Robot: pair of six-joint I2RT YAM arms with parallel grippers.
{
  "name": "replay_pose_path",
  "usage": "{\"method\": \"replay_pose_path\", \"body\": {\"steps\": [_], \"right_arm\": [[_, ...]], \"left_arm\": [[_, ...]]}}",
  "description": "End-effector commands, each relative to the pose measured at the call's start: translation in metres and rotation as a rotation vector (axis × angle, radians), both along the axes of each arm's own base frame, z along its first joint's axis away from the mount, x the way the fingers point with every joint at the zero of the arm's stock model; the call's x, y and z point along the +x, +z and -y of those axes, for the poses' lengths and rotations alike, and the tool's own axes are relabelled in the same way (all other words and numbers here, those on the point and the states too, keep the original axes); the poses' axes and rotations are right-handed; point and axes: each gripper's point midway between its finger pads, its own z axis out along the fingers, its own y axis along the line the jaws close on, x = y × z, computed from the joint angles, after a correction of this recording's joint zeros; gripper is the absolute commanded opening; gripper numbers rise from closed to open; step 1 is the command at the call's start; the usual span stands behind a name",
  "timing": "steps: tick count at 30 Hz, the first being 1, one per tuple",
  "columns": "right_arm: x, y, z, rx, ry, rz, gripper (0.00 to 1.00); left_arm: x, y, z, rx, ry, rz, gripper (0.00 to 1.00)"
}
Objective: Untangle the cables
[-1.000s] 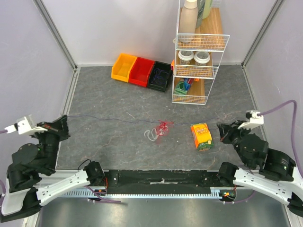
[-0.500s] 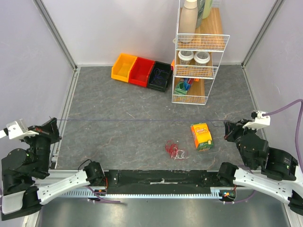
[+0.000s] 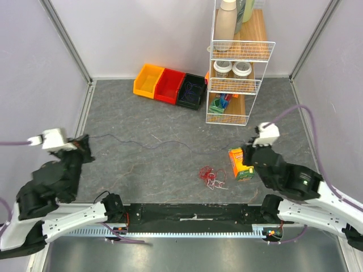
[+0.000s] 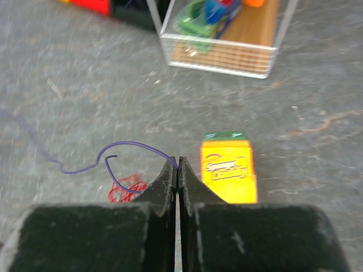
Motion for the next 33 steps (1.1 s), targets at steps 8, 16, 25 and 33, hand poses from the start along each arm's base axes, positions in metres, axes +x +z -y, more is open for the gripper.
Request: {"method": "replay_pose_path", "body": {"steps": [8,16,25,33], "right_arm": [[-0.022,-0.048,-0.193,0.103,0.684,-0.224,0.0],[-0.007,-0.077,-0.265,0.205,0.743,-0.298,0.0],[0.007,-0.104,-0.275,0.264,0.697,-0.334,0.0],[0.004,-0.14,-0.261,0.313,0.699,-0.395,0.0]], "left_arm": [[0.006,-0.039,0.206,0.007,-0.721,-0.107,0.02],[0.011,-0.111,0.247,0.043,-0.741,-0.351,0.01],[0.009,-0.187,0.27,0.055,-0.773,-0.481,0.02],[0.013,-0.246,0.279,0.044,-0.725,-0.583,0.02]]}}
